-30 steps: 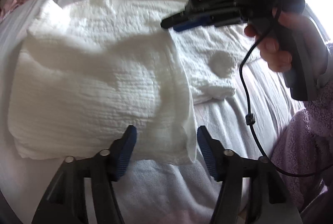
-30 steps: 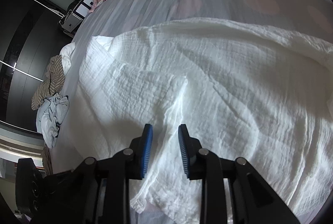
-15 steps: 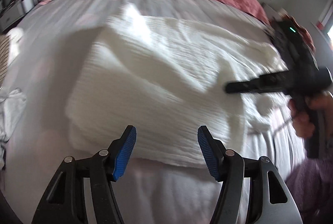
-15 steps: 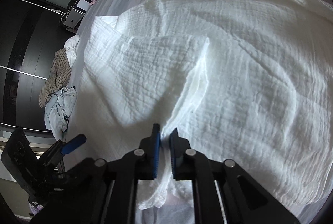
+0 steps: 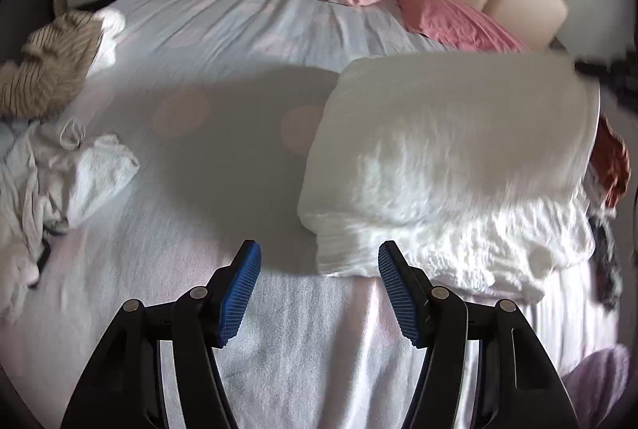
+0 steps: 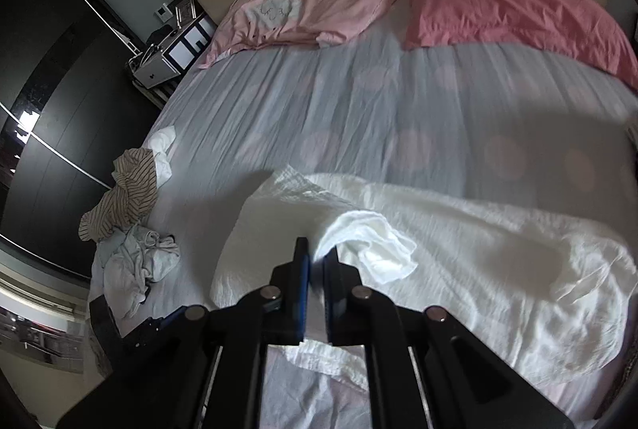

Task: Fold clothes

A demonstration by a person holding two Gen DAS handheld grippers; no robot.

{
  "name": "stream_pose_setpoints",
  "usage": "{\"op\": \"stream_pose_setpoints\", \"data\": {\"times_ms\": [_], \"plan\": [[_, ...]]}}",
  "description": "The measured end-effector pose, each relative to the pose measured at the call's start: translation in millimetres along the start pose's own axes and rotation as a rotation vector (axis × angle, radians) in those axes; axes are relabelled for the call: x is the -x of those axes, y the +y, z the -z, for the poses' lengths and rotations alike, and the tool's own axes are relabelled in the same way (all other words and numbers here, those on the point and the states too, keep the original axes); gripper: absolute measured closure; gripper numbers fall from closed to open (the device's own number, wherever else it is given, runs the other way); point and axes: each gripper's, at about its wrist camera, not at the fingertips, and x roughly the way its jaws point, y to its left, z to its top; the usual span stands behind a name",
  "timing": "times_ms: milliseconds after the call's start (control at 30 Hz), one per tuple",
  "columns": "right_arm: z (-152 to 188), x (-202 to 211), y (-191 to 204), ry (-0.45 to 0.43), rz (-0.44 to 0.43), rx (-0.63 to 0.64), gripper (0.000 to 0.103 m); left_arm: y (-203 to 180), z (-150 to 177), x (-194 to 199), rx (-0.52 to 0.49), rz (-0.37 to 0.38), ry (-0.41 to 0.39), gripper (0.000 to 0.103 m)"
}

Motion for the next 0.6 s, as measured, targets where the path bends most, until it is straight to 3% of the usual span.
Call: {"op": "stream_pose_setpoints", "data": {"times_ms": [167,367,500,533,600], "plan": [[-12,8,-28,0.009,0.105,-0.025,0.097,-23,-5,-16,-0.152,-0.006,0.016,0.065],[11,-15,-97,0.062,0.138,-0.133,0.097,-44,-5,-40,-0.331,0.025,0.037,0.066],[28,-39,-135,0.098,0.139,-0.189,0.097,-60,-2,-46,-0.394,-0.003,0.013,0.068],[32,-46,-142,0.105,0.135,-0.201,0.097,-62,-4,-46,-0.397,-0.001,0.005,0.083],[37,-56,-155,0.114,0.126,-0.225,0.097,-63,-5,-42,-0.390,0.017,-0.011,0.092]]}}
